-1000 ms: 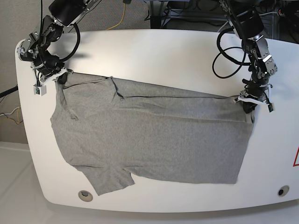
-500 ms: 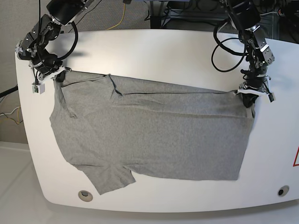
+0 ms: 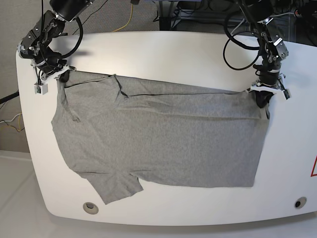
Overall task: Fold the T-shirt properly
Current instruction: 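Pull the shoulder edge toward the robot with both grippers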
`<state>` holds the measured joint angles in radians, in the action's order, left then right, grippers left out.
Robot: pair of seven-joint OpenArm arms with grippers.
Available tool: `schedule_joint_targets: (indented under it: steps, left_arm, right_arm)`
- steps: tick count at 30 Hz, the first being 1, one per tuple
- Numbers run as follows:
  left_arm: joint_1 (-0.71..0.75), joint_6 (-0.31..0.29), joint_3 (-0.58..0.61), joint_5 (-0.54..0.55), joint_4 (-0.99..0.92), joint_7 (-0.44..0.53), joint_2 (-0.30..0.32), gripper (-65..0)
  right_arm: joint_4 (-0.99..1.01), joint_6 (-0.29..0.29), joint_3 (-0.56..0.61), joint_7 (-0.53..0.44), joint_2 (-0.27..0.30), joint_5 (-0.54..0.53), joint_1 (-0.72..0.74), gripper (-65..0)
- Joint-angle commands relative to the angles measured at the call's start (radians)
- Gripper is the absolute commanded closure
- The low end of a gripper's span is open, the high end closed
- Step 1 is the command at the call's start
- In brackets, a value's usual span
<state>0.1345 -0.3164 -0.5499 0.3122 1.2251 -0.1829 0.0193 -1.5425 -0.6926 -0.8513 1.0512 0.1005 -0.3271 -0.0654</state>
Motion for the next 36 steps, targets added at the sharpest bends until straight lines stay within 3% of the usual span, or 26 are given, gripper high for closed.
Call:
schedule_joint_targets:
  steps: [1, 13, 23, 36]
  left_arm:
    - [0.083, 0.081, 0.004, -0.13, 0.018, -0.261, -0.046, -1.0]
    - [0.155, 0.079, 0.004, -0.13, 0.155, -0.347, -0.068, -1.0]
    - [0.202, 0.076, 0.003, -0.129, 0.157, -0.344, -0.063, -1.0]
    - [0.244, 0.075, 0.0, -0.129, 0.157, -0.344, -0.04, -0.9]
  right_arm:
    - [-0.016, -0.006, -0.003, 0.002, 0.015, -0.002, -0.003, 0.0]
    - [-0.016, -0.006, -0.001, -0.015, 0.026, -0.002, -0.004, 0.0]
    - [-0.016, -0.006, -0.001, -0.018, 0.031, 0.0, -0.02, 0.0]
    - [-0.014, -0.006, 0.066, -0.122, 0.063, 0.046, -0.078, 0.0]
